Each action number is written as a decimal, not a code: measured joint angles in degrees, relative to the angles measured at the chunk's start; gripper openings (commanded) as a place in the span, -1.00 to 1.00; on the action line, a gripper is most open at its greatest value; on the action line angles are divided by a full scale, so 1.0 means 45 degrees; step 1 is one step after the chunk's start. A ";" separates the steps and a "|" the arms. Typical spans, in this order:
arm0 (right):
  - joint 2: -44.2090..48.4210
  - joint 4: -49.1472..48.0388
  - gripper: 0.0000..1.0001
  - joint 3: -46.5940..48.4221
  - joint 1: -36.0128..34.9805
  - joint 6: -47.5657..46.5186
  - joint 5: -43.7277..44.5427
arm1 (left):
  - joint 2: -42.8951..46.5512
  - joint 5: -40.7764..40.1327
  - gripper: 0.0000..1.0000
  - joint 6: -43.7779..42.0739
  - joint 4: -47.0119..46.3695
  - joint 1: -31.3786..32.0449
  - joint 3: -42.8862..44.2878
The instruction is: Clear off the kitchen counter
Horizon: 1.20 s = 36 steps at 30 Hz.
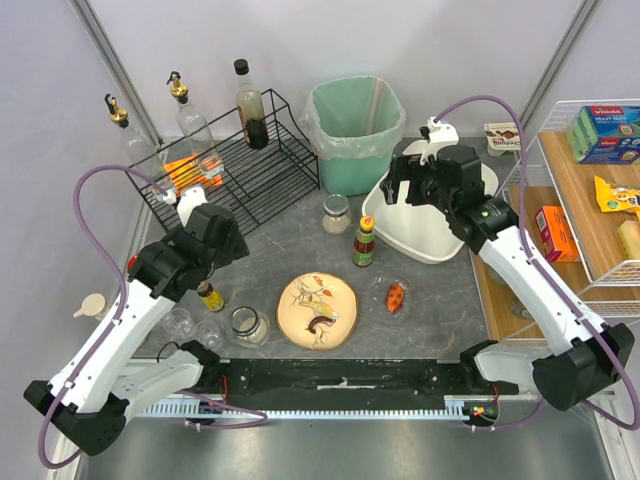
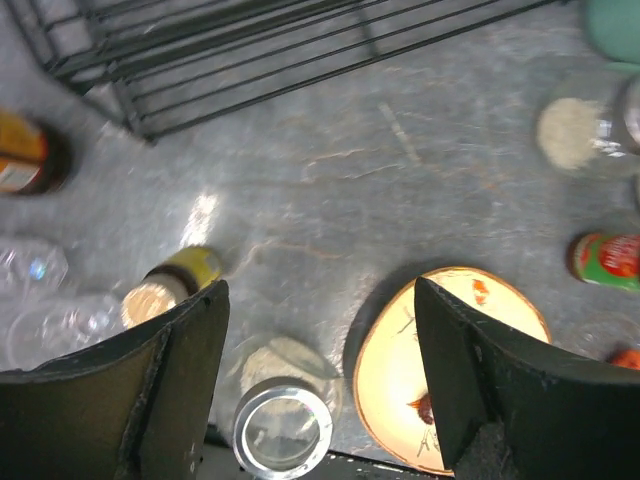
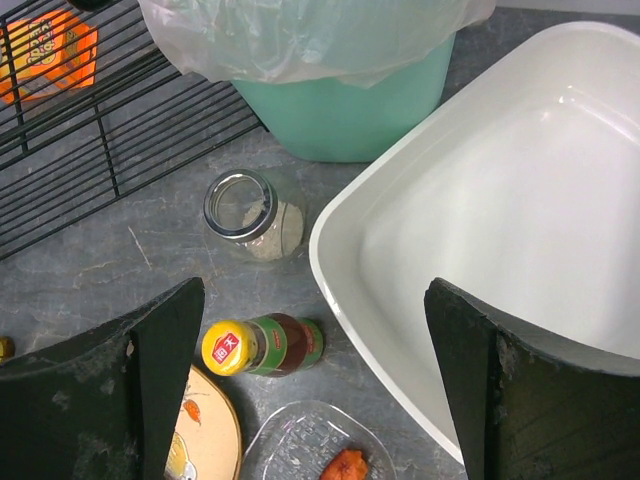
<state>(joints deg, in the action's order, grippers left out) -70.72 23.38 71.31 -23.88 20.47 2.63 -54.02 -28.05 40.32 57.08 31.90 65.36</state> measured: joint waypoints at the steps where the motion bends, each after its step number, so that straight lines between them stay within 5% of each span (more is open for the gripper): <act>1: -0.0044 -0.0010 0.96 -0.0024 0.0000 0.0039 -0.0024 | 0.0049 -0.0223 0.59 0.0500 0.0529 0.0000 -0.0078; 12: -0.0228 -0.0034 0.96 -0.0350 0.0000 0.0554 -0.0155 | -0.0510 -0.2531 0.51 0.5066 0.4027 -0.0253 -0.0918; 25: -0.0228 -0.0034 0.96 -0.0539 0.0000 0.0597 -0.0146 | -0.0680 -0.1938 -0.13 0.4959 0.2778 -0.2472 -0.2574; 32: -0.0228 -0.0034 0.96 -0.0568 0.0000 0.0661 -0.0141 | -0.0743 -0.1661 -0.21 0.4673 0.2395 -0.2798 -0.2851; 36: -0.0228 -0.0039 0.96 -0.0627 0.0000 0.0690 -0.0136 | -0.0733 -0.1656 -0.63 0.4566 0.2259 -0.2803 -0.2866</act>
<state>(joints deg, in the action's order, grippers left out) -71.75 23.20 68.49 -23.88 23.57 2.02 -57.32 -35.51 60.86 67.24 19.29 52.47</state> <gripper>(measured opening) 0.982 0.383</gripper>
